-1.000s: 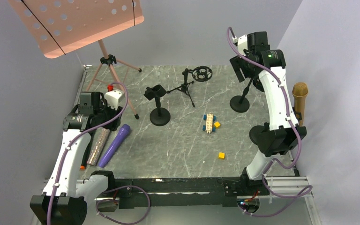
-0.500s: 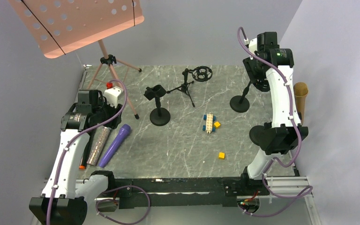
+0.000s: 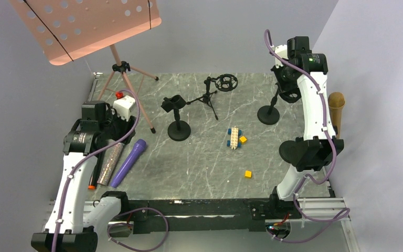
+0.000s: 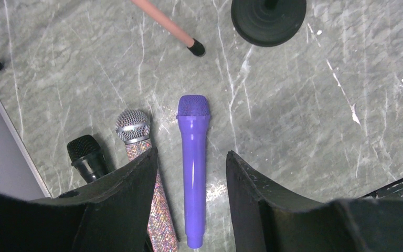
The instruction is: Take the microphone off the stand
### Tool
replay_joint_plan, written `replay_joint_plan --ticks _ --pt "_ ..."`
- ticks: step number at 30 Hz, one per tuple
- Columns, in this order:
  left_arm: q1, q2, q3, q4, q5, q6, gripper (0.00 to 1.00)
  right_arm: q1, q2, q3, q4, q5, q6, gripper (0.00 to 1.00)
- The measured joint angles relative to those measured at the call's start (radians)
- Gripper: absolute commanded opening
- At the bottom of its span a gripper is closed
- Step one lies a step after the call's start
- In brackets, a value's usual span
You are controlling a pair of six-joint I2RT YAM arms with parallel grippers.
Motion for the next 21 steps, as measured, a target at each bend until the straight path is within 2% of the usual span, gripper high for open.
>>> replay_joint_plan --ticks 7,16,21 --pt "0.0 -0.008 0.055 0.011 0.058 -0.001 0.56 0.021 -0.057 -0.003 0.017 -0.089 -0.051 0.0" --pt "-0.002 0.004 0.177 0.087 0.176 0.008 0.58 0.043 -0.282 -0.005 0.028 -0.277 -0.067 0.0" --pt "-0.019 0.057 0.282 0.119 0.265 0.01 0.58 0.084 -0.413 -0.098 0.015 -0.397 -0.104 0.0"
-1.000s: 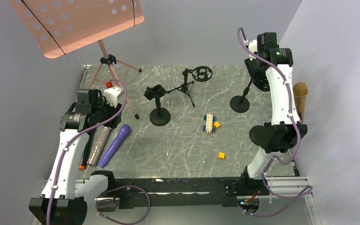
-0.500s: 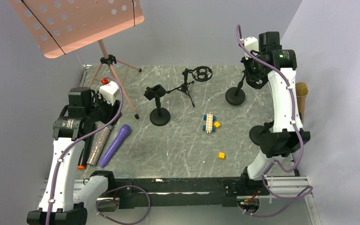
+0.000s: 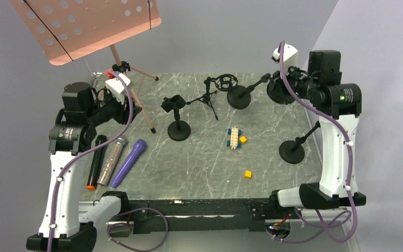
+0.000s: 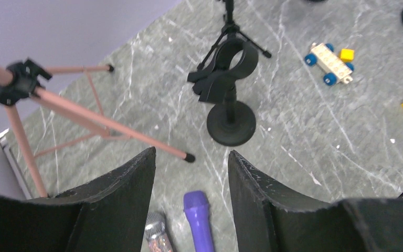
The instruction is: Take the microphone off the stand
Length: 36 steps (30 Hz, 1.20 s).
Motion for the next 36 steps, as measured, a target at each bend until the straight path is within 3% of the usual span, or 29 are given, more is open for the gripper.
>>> replay_joint_plan --ticks 7,16,21,26,31,36 --pt "-0.053 0.066 0.057 -0.002 0.069 0.029 0.58 0.118 -0.043 -0.13 -0.077 -0.079 -0.027 0.0" --pt "-0.145 0.058 0.042 -0.004 0.098 0.07 0.58 0.317 0.027 -0.101 -0.106 -0.169 -0.048 0.0" --pt "-0.169 0.02 -0.013 -0.021 0.118 0.107 0.58 0.426 0.09 -0.063 -0.099 -0.207 -0.065 0.0" --pt "-0.177 -0.026 -0.084 -0.042 0.177 0.161 0.59 0.536 0.079 -0.132 -0.087 -0.172 -0.139 0.0" --pt "-0.179 -0.094 -0.204 -0.043 0.272 0.203 0.58 0.623 0.079 -0.175 -0.118 -0.103 -0.217 0.0" --pt "-0.207 -0.148 -0.384 0.058 0.379 0.178 0.59 0.642 0.079 -0.185 -0.126 -0.08 -0.235 0.01"
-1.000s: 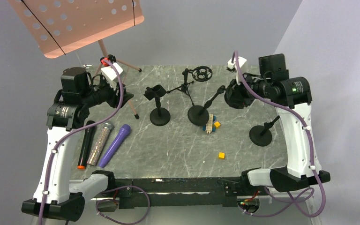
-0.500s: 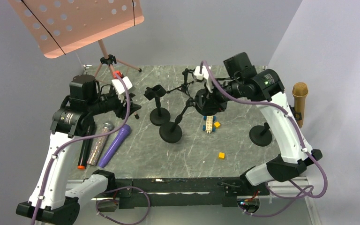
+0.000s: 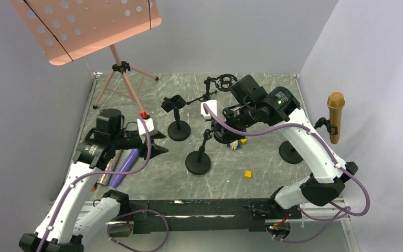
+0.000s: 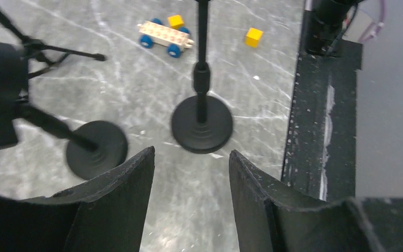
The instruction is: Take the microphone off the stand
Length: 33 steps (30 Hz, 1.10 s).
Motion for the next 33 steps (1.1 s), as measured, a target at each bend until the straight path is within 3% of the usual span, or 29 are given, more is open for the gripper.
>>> replay_joint_plan --ticks 7,14,22,27,29,33 --pt "-0.163 0.042 -0.219 0.338 0.005 -0.136 0.6 0.007 -0.011 -0.075 0.034 0.008 -0.019 0.03" --pt "-0.325 0.265 -0.252 0.679 -0.06 -0.204 0.61 0.01 -0.034 -0.09 0.032 0.015 -0.024 0.14" --pt "-0.433 0.399 -0.339 0.909 -0.163 -0.217 0.58 0.014 -0.034 -0.089 0.031 0.021 -0.015 0.16" --pt "-0.434 0.465 -0.362 1.036 -0.207 -0.251 0.38 0.016 -0.032 -0.087 0.031 0.023 -0.005 0.18" --pt "-0.438 0.486 -0.372 1.077 -0.208 -0.266 0.27 0.016 -0.032 -0.087 0.036 0.034 0.002 0.27" --pt "-0.446 0.5 -0.385 1.124 -0.216 -0.268 0.07 0.015 -0.021 -0.058 0.033 0.04 0.024 0.7"
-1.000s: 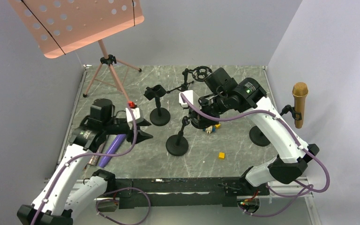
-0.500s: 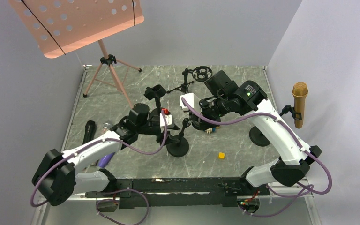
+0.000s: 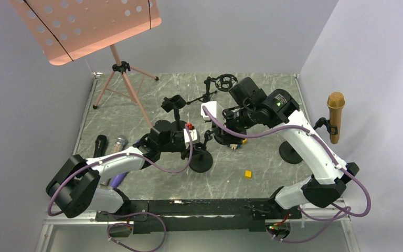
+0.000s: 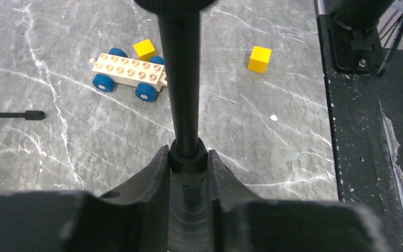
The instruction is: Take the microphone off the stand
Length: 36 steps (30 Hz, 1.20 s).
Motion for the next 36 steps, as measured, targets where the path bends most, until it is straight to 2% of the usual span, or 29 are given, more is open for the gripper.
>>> replay_joint_plan --ticks 2,4,6,10,19,23,36 --pt "0.0 0.002 -0.002 0.003 0.002 0.002 0.01 0.002 0.02 0.055 -0.005 -0.002 0.014 0.85" --pt "0.0 0.0 -0.002 0.003 0.005 0.001 0.0 0.005 0.043 0.135 -0.003 -0.004 0.028 0.91" --pt "-0.003 -0.006 -0.002 -0.003 0.005 0.001 0.0 0.005 0.058 0.217 0.013 -0.012 0.035 0.92" --pt "-0.003 -0.018 -0.002 -0.027 0.001 0.008 0.0 0.008 0.06 0.27 0.044 -0.053 0.035 0.91" --pt "-0.003 -0.047 -0.002 -0.084 -0.005 0.027 0.0 0.037 0.167 0.149 0.05 -0.105 -0.052 0.91" --pt "-0.003 -0.056 -0.002 -0.101 -0.005 0.028 0.0 0.068 0.22 0.145 0.05 -0.087 -0.099 0.85" --pt "0.013 -0.111 0.001 -0.196 -0.005 0.027 0.0 0.119 0.235 0.117 0.048 -0.01 -0.164 0.51"
